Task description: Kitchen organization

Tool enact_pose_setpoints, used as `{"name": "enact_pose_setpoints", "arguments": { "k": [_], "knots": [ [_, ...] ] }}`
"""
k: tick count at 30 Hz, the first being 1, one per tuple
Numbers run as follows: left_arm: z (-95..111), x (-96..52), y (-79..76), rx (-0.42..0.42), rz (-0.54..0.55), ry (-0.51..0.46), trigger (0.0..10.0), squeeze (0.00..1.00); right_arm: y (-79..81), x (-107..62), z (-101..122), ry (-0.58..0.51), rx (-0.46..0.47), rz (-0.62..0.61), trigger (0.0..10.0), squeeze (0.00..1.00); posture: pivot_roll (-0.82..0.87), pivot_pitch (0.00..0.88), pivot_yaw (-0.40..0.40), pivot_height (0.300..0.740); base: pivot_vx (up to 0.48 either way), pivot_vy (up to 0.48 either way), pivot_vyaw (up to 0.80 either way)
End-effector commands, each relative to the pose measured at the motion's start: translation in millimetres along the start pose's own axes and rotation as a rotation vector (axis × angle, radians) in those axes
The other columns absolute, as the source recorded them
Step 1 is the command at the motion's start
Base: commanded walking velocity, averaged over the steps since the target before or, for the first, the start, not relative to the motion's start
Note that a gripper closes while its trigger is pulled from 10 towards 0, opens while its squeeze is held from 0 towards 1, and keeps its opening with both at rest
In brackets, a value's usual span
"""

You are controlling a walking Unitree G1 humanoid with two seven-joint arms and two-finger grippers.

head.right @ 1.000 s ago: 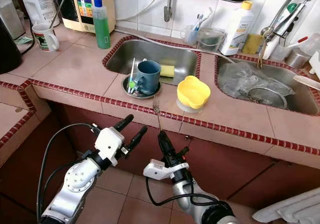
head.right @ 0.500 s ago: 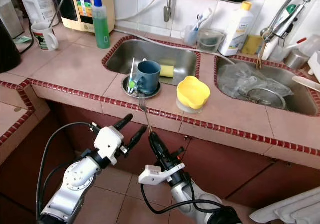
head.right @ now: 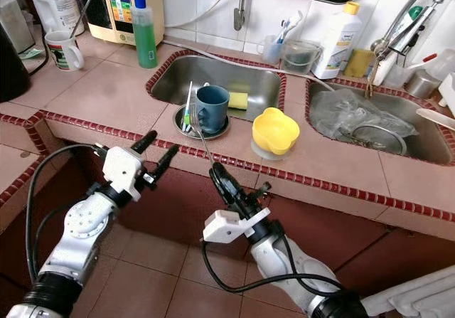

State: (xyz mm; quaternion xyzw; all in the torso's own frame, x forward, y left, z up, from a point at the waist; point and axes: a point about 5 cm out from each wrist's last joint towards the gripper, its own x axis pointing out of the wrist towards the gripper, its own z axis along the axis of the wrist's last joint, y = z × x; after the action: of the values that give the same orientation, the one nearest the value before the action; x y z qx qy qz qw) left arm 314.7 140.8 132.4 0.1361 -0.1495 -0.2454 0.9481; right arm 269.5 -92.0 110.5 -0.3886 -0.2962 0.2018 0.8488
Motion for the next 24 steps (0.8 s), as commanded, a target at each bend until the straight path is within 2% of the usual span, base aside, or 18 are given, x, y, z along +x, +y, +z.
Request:
{"name": "enact_pose_setpoints", "arguments": {
  "k": [1, 2, 3, 7, 10, 14, 16, 17, 18, 20, 24],
  "knots": [
    [4, 4.8, 7.5, 0.007, 0.008, -0.007, 10.0, 0.0, -20.4, 4.7, -2, 0.022, 0.051, -0.049, 10.0, 0.0, -0.05, 0.012, -0.055, 0.74, 0.0, 0.0, 0.0],
    [4, 5.7, 9.9, 0.002, 0.019, -0.008, 10.0, 0.0, -27.6, 7.9, -4, 0.034, 0.071, -0.075, 10.0, 0.0, -0.05, 0.009, -0.053, 0.74, 0.0, 0.0, 0.0],
    [4, 7.4, 14.1, -0.019, 0.046, -0.009, 10.0, 0.0, -41.6, 12.8, -7, 0.068, 0.106, -0.112, 10.0, 0.0, -0.05, 0.003, -0.049, 0.74, 0.0, 0.0, 0.0],
    [3, 8.2, 22.6, -0.111, 0.115, 0.002, 10.0, 0.0, -67.6, 13.9, -21, 0.124, 0.076, -0.162, 10.0, 0.0, -0.07, 0.0, -0.041, 0.74, 0.0, 0.0, 0.0],
    [5, 7.4, 28.1, -0.148, 0.147, -0.002, 10.0, 0.0, -83.2, 9.9, -28, 0.16, 0.06, -0.198, 10.0, 0.0, -0.06, 0.0, -0.046, 0.74, 0.0, 0.0, 0.0],
    [8, 7.2, 37.8, -0.137, 0.166, -0.014, 10.0, 0.0, -108.5, 0.4, -43, 0.281, 0.191, -0.343, 10.0, 0.0, -0.06, 0.0, -0.048, 0.74, 0.0, 0.0, 0.0],
    [11, 8.0, 42.8, -0.145, 0.181, -0.018, 10.0, 0.0, -115.7, -2.8, -48, 0.325, 0.268, -0.392, 10.0, 0.0, -0.06, 0.0, -0.052, 0.74, 0.0, 0.0, 0.0],
    [13, 8.7, 46.2, -0.152, 0.186, -0.02, 10.0, 0.0, -122.5, -4.8, -50, 0.358, 0.313, -0.46, 10.0, 0.0, -0.06, 0.0, -0.051, 0.74, 0.0, 0.0, 0.0],
    [14, 8.9, 46.9, -0.154, 0.185, -0.021, 10.0, 0.0, -124.4, -5.4, -51, 0.37, 0.323, -0.483, 10.0, 0.0, -0.06, 0.0, -0.051, 0.74, 0.0, 0.0, 0.0],
    [17, 11.2, 47.7, -0.153, 0.17, -0.025, 10.0, 0.0, -127.5, -5.1, -53, 0.386, 0.404, -0.505, 10.0, 0.0, -0.06, 0.0, -0.049, 0.74, 0.0, 0.0, 0.0],
    [17, 14.0, 46.0, -0.159, 0.164, -0.018, 10.0, 0.0, -129.2, -5.5, -55, 0.4, 0.452, -0.529, 10.0, 0.0, -0.06, 0.0, -0.043, 0.74, 0.0, 0.0, 0.0]
  ]
}}
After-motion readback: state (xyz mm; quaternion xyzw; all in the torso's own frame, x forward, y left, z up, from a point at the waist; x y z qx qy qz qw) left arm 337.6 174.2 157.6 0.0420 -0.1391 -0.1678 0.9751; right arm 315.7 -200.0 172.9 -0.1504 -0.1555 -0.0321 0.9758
